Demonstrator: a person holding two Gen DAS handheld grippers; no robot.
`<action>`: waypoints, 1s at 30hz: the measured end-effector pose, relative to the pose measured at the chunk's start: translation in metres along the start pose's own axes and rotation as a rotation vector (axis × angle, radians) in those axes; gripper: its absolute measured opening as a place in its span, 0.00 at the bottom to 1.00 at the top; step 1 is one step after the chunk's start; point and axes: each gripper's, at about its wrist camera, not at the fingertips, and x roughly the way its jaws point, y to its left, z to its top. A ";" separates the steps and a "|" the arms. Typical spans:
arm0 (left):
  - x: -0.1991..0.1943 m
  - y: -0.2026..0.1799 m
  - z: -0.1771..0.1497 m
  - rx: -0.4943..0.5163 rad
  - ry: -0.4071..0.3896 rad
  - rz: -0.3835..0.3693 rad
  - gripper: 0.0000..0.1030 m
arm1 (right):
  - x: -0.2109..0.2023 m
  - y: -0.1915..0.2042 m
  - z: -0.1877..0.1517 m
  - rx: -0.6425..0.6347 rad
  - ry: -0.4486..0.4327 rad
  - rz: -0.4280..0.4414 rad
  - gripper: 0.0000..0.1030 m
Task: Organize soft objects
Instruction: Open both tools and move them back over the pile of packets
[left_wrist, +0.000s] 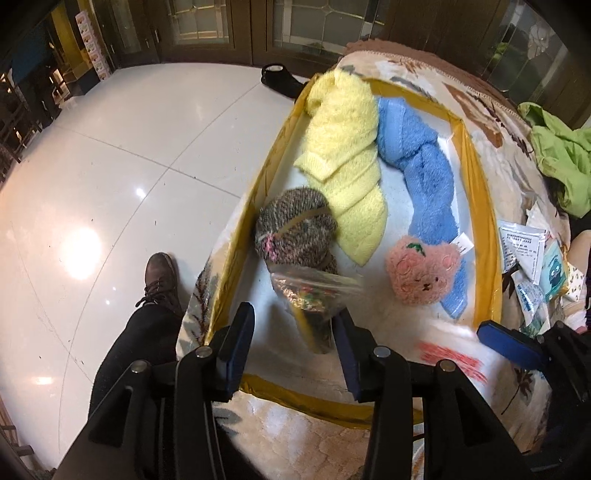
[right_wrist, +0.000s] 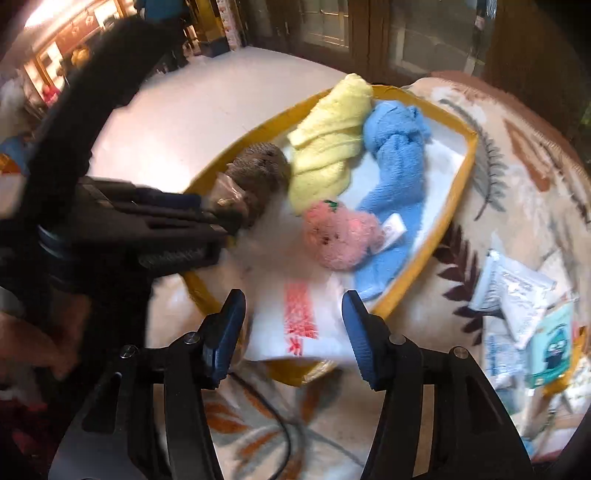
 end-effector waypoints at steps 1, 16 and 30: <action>0.000 0.000 0.000 0.000 -0.001 0.001 0.42 | -0.005 -0.001 0.000 0.015 -0.033 0.029 0.53; -0.014 -0.021 -0.003 0.055 -0.029 0.025 0.73 | -0.044 -0.039 -0.024 0.202 -0.100 0.134 0.53; -0.056 -0.089 -0.011 0.173 -0.063 -0.127 0.78 | -0.120 -0.133 -0.119 0.477 -0.218 0.010 0.53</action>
